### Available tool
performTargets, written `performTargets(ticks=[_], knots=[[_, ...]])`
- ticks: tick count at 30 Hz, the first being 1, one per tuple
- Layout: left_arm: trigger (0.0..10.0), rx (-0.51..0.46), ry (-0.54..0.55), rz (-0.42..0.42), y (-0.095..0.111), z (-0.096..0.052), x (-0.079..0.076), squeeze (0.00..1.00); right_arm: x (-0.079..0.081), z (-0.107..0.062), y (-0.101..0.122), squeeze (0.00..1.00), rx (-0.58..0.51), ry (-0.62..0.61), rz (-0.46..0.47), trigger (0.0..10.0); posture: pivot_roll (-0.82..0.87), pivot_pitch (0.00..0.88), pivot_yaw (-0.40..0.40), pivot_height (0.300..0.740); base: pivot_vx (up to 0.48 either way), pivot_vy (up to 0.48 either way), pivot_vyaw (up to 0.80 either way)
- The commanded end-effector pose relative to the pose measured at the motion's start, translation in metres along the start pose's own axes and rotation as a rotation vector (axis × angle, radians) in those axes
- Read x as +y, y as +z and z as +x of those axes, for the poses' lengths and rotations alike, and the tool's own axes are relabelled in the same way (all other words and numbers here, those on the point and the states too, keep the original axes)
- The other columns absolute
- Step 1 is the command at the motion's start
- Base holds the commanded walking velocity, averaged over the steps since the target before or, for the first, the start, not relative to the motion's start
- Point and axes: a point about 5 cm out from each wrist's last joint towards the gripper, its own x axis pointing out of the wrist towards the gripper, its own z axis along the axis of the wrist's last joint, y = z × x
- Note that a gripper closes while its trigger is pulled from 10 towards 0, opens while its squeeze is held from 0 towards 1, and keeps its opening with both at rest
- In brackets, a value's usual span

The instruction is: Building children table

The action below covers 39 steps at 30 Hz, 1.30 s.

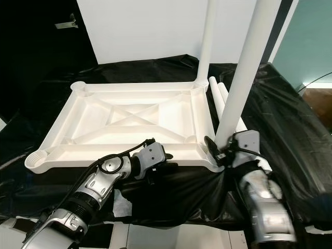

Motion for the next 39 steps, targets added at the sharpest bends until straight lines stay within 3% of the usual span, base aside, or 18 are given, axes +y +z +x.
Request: performTargets(ticks=[1, 5, 7, 11, 12, 14, 15, 19, 20, 21, 22, 23, 24, 25, 26, 32, 36, 39], knots=[[10.0, 0.099, -0.049, -0.094, -0.028, 0.004, -0.022, 0.00, 0.013, -0.007, -0.012, 0.00, 0.052, -0.053, -0.022, 0.0, -0.08, 0.031, -0.002, 0.740, 0.000, 0.000, 0.00], [10.0, 0.100, -0.048, -0.092, -0.028, 0.003, -0.021, 0.00, 0.026, -0.010, -0.011, 0.00, -0.001, -0.162, -0.048, 0.0, -0.07, 0.029, 0.000, 0.740, 0.000, 0.000, 0.00], [10.0, 0.104, -0.045, -0.091, -0.029, 0.002, -0.021, 0.00, 0.024, -0.009, -0.010, 0.00, -0.015, -0.244, -0.059, 0.0, -0.07, 0.029, 0.000, 0.740, 0.000, 0.000, 0.00], [10.0, 0.105, -0.042, -0.097, -0.030, 0.001, -0.021, 0.00, 0.021, -0.004, -0.011, 0.00, 0.001, -0.283, -0.056, 0.0, -0.06, 0.028, 0.004, 0.740, 0.000, 0.000, 0.00], [10.0, 0.105, -0.043, -0.097, -0.030, 0.001, -0.021, 0.00, 0.023, -0.003, -0.012, 0.00, -0.002, -0.261, -0.047, 3.9, -0.06, 0.028, 0.004, 0.740, 0.000, 0.000, 0.00], [10.0, 0.106, -0.044, -0.096, -0.031, 0.001, -0.021, 0.00, 0.026, -0.003, -0.011, 0.00, -0.004, -0.252, -0.045, 3.9, -0.06, 0.028, 0.004, 0.740, 0.000, 0.000, 0.00], [10.0, 0.106, -0.043, -0.096, -0.030, 0.001, -0.021, 0.00, 0.029, -0.003, -0.010, 0.86, -0.016, -0.228, -0.038, 10.0, -0.06, 0.028, 0.001, 0.740, 0.000, 0.000, 0.00], [10.0, 0.105, -0.042, -0.096, -0.030, 0.001, -0.021, 0.00, 0.031, -0.003, -0.009, 0.86, -0.025, -0.215, -0.035, 10.0, -0.06, 0.028, 0.001, 0.740, 0.000, 0.000, 0.00], [10.0, 0.105, -0.041, -0.096, -0.030, 0.001, -0.020, 0.00, 0.032, -0.003, -0.008, 1.00, -0.038, -0.160, -0.021, 10.0, -0.07, 0.029, 0.008, 0.740, 0.000, 0.000, 0.00], [10.0, 0.105, -0.049, -0.092, -0.030, 0.002, -0.021, 0.00, 0.031, -0.005, -0.010, 1.00, -0.035, -0.054, -0.021, 10.0, -0.08, 0.029, 0.012, 0.740, 0.000, 0.000, 0.00], [10.0, 0.105, -0.049, -0.092, -0.030, 0.002, -0.021, 0.00, 0.031, -0.005, -0.010, 1.00, -0.035, -0.054, -0.021, 10.0, -0.08, 0.029, 0.012, 0.740, 0.000, 0.000, 0.00], [10.0, 0.107, -0.060, -0.084, -0.029, 0.002, -0.022, 0.00, 0.025, -0.009, -0.012, 0.25, -0.025, 0.101, -0.050, 10.0, -0.09, 0.028, 0.011, 0.740, 0.000, 0.000, 0.00], [10.0, 0.107, -0.060, -0.084, -0.029, 0.002, -0.022, 0.00, 0.025, -0.009, -0.012, 0.25, -0.025, 0.101, -0.050, 10.0, -0.09, 0.028, 0.011, 0.740, 0.000, 0.000, 0.00], [10.0, 0.108, -0.060, -0.081, -0.029, 0.003, -0.021, 0.00, 0.018, -0.011, -0.014, 0.00, -0.015, 0.158, -0.086, 10.0, -0.09, 0.025, 0.009, 0.740, 0.000, 0.000, 0.00], [10.0, 0.108, -0.060, -0.081, -0.029, 0.003, -0.021, 0.00, 0.018, -0.011, -0.014, 0.00, -0.015, 0.158, -0.086, 10.0, -0.09, 0.025, 0.009, 0.740, 0.000, 0.000, 0.00], [10.0, 0.117, -0.061, -0.076, -0.031, 0.002, -0.022, 0.00, -0.019, -0.024, -0.019, 0.00, 0.055, 0.301, -0.167, 10.0, -0.08, 0.022, -0.004, 0.740, 0.000, 0.000, 0.00], [10.0, 0.125, -0.059, -0.080, -0.035, 0.001, -0.024, 0.00, -0.020, -0.025, -0.022, 0.00, 0.071, 0.337, -0.181, 10.0, -0.08, 0.022, -0.006, 0.740, 0.000, 0.000, 0.00], [10.0, 0.128, -0.067, -0.081, -0.036, 0.001, -0.027, 0.00, -0.011, -0.017, -0.022, 0.00, 0.056, 0.403, -0.171, 10.0, -0.07, 0.022, -0.008, 0.740, 0.000, 0.000, 0.00]])
